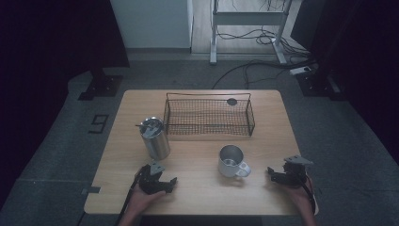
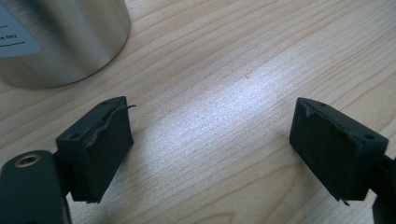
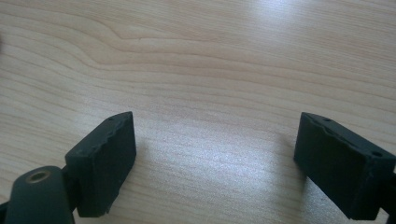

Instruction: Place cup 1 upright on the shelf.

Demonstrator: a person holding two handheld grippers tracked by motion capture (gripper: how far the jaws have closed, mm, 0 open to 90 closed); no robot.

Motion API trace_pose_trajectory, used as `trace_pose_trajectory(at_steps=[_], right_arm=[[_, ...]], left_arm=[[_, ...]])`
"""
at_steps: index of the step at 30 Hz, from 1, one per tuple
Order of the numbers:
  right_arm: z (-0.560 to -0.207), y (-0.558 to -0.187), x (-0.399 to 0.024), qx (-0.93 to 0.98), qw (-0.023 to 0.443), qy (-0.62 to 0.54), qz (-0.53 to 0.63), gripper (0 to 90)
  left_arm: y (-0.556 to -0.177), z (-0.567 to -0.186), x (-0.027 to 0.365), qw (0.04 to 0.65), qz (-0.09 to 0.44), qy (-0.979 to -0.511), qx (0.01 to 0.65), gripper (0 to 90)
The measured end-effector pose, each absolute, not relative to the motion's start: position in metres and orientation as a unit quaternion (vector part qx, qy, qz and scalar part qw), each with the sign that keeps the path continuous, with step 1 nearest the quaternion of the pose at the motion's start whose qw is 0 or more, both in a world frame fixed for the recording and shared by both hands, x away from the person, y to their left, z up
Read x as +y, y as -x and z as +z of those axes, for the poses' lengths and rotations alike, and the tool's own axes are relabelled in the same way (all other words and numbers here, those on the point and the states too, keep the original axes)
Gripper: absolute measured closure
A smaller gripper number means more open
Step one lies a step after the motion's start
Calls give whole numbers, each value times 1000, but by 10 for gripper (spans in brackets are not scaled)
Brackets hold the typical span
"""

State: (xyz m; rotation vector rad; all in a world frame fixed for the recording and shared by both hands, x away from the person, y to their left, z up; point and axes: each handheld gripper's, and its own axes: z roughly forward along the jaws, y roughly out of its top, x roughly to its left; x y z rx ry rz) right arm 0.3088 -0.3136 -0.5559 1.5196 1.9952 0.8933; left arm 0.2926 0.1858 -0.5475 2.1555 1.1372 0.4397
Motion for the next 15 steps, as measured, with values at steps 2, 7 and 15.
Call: trace_pose_trajectory(at_steps=[2,7,15], right_arm=[[-556,-309,-313,727,238,-555,326,126],[-556,-309,-313,725,240,-558,325,128],[-556,-309,-312,723,242,-561,324,135]], left_arm=[[-293,-547,186,327,168,-823,434,131],[-293,-547,186,326,168,-823,435,128],[-293,-547,186,326,168,-822,435,128]])
